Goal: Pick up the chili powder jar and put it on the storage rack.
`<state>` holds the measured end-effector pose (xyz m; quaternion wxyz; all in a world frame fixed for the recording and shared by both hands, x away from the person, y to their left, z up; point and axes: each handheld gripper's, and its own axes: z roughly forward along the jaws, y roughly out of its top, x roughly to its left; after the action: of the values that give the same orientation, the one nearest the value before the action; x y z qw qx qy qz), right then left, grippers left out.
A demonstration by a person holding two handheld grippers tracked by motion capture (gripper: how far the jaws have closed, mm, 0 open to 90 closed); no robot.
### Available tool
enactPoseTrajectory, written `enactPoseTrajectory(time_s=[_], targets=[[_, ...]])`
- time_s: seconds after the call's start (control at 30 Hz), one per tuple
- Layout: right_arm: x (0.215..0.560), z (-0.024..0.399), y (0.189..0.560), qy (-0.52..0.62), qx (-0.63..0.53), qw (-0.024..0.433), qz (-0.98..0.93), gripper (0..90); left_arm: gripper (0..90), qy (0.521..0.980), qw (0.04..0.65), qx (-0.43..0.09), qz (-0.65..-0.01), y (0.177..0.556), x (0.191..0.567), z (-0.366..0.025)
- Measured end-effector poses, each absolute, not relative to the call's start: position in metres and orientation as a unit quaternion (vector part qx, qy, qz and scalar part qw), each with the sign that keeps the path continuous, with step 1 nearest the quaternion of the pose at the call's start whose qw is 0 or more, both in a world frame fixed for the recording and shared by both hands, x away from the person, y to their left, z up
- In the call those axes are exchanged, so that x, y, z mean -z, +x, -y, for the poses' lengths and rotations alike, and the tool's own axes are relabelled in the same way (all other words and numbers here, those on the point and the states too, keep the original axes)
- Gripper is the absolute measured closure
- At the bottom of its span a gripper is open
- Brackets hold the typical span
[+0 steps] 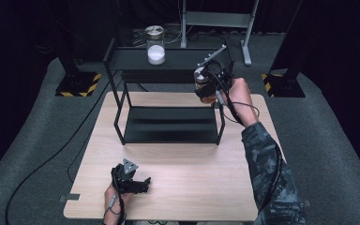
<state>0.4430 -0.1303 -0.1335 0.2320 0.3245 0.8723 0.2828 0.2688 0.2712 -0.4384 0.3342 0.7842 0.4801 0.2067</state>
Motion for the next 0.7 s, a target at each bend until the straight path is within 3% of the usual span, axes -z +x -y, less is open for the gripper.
enactPoseTrajectory(time_s=[0.7], targets=[[0.115, 0.136, 0.440, 0.327, -0.296, 0.236, -0.866, 30.7, 0.3, 0.784, 0.335, -0.206, -0.480, 0.269, 0.439, -0.271]])
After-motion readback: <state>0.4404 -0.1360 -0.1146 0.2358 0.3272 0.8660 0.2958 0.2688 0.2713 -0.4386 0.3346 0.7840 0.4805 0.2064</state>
